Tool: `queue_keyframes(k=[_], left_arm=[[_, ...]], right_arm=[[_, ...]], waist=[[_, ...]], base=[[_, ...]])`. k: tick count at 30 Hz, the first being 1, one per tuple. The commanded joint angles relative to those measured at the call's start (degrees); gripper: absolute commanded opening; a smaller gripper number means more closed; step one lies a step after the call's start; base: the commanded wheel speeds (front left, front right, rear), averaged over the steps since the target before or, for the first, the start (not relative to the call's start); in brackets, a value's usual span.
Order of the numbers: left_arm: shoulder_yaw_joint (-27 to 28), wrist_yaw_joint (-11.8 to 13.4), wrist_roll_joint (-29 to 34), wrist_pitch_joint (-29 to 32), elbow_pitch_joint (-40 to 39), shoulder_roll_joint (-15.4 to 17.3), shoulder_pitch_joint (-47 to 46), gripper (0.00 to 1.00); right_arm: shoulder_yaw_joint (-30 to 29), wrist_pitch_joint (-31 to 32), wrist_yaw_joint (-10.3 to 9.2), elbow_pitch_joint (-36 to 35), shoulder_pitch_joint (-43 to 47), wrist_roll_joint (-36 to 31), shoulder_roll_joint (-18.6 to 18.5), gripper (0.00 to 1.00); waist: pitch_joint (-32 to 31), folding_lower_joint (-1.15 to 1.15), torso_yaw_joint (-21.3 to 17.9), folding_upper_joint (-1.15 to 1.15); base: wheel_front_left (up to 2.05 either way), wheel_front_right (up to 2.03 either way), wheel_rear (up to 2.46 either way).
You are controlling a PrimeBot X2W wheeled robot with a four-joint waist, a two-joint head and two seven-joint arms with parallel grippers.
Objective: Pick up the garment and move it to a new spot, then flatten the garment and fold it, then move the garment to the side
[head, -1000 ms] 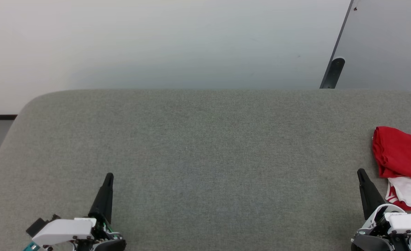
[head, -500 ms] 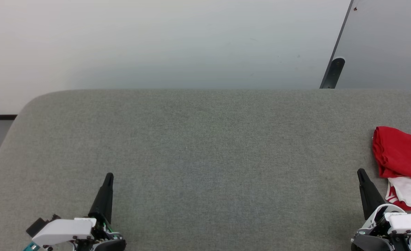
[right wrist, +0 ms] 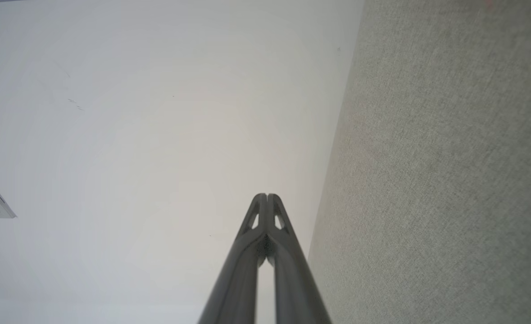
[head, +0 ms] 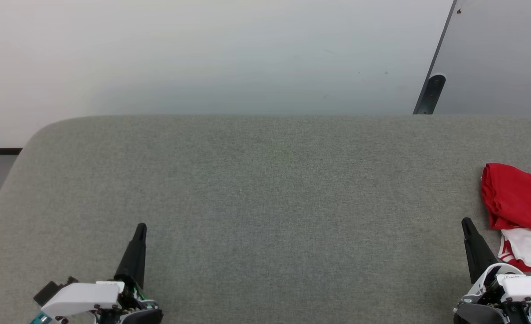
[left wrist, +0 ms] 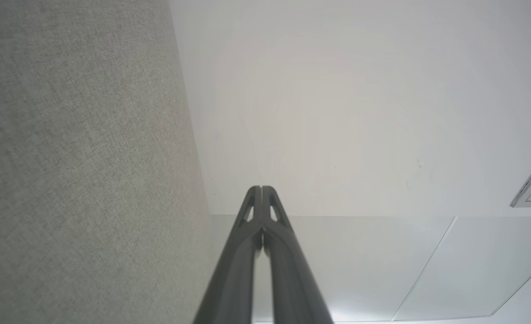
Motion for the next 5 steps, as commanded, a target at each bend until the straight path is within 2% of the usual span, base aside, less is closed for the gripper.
queue_keyframes(k=[1,5], left_arm=[[0.17,-0.34,0.12,0.16,0.09,0.02,-0.58,0.00],[0.17,-0.34,0.13,0.16,0.08,0.01,-0.58,0.00]], right_arm=[[0.06,-0.14,0.02,0.03,-0.15,0.28,0.15,0.00],[0.06,-0.14,0.02,0.03,-0.15,0.28,0.15,0.00]], waist=[[0.00,0.00,0.00,0.00],[0.00,0.00,0.00,0.00]], base=[[0.00,0.00,0.00],[0.00,0.00,0.00]])
